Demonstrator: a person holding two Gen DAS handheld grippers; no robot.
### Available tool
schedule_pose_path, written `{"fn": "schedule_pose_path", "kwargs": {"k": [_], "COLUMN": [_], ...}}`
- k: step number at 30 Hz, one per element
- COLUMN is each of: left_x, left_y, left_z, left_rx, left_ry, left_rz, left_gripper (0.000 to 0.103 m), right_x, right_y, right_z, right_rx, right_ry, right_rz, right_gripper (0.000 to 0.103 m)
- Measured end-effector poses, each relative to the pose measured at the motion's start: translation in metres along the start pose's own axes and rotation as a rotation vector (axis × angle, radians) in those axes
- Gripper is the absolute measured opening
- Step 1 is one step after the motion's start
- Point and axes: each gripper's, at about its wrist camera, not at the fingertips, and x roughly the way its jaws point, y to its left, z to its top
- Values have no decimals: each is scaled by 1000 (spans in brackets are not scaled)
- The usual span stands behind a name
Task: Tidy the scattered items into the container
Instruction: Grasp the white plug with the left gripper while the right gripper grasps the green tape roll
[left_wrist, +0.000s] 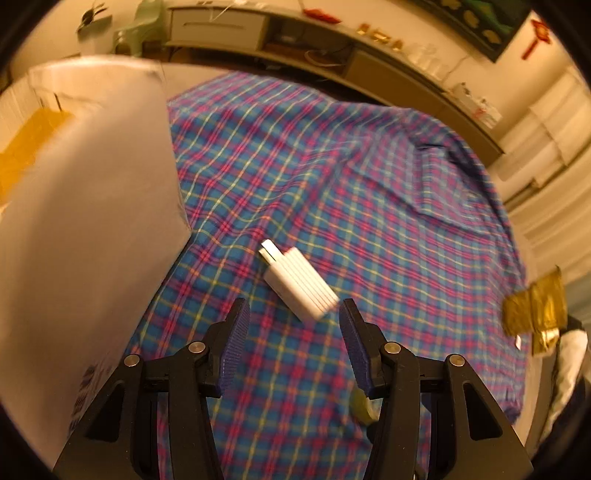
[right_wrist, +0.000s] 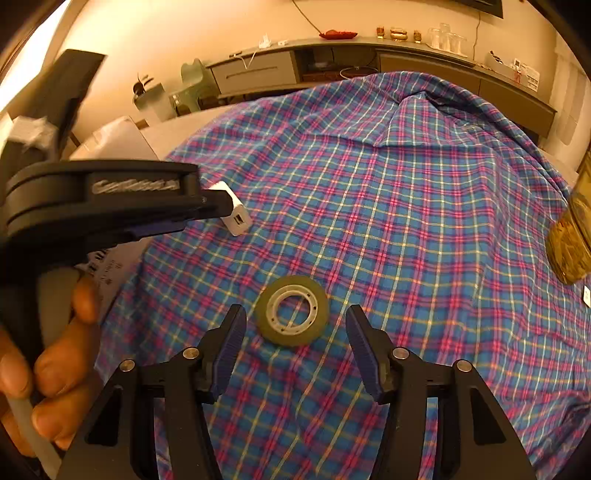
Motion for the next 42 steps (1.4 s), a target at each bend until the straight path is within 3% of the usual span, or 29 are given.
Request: {"fn": "schedule_pose_path", "kwargs": {"k": [9, 11, 14, 19, 24, 31, 34, 38, 40, 41, 42], "left_x": [18, 20, 20, 17, 19, 21, 23, 23, 22, 20, 19], "left_y": [1, 0, 0, 4, 2, 3, 3, 0, -1, -1, -1], "left_z": [14, 17, 16, 14, 19, 23, 27, 26, 22, 19, 17], "left_rx": [-39, -37, -23, -52, -45, -56, -54, -37, -29, -31, -34], "left_ry": [-16, -25, -32, -5, 3, -16, -16, -18, -15, -15, -18], "left_rz": [-7, -10, -1, -21, -19, -23, -30, -19, -8, 0, 9], "left_gripper": [56, 56, 56, 57, 59, 62, 63, 64, 63, 63, 62], "right_x": [15, 15, 14, 13, 16, 17, 17, 17, 16, 15, 15], "right_y": [6, 10, 15, 10, 5, 3, 1, 2, 3, 4, 4], "right_z": [-2, -5, -8, -7, -4, -3, -3, -3, -3, -2, -2], "right_rx": [-82, -114, -154, -130, -119, -121, -107, -115, -121, -125, -122], "right_ry": [-5, -12, -22, -25, -37, -36, -30, -23, -24, -24, -20], "right_rz": [-51, -68, -107, -102, -130, -129, -137, -132, -126, -124, -120], "right_gripper": [66, 63, 50, 50, 64, 64, 71, 72, 64, 52, 49]}}
